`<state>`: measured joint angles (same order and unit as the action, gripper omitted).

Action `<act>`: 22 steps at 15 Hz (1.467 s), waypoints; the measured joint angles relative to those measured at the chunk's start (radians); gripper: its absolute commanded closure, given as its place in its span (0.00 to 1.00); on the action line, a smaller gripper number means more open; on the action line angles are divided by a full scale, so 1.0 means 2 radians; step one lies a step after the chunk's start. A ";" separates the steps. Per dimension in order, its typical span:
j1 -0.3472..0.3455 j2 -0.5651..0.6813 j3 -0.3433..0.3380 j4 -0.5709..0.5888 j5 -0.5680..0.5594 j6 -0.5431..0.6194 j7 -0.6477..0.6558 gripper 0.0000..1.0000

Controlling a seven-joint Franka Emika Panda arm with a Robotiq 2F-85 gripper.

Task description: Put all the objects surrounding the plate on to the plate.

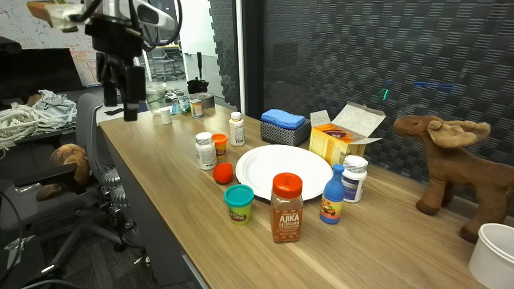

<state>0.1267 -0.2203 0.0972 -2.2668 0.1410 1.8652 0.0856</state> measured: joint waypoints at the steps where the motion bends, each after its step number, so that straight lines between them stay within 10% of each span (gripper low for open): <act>1: -0.002 0.015 0.000 0.028 -0.011 -0.015 -0.005 0.00; 20: -0.015 0.339 -0.017 0.367 -0.088 0.013 -0.051 0.00; 22: -0.015 0.352 -0.017 0.385 -0.088 0.013 -0.051 0.27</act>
<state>0.0965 0.4831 0.0624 -1.4959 -0.0349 1.8903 -0.0170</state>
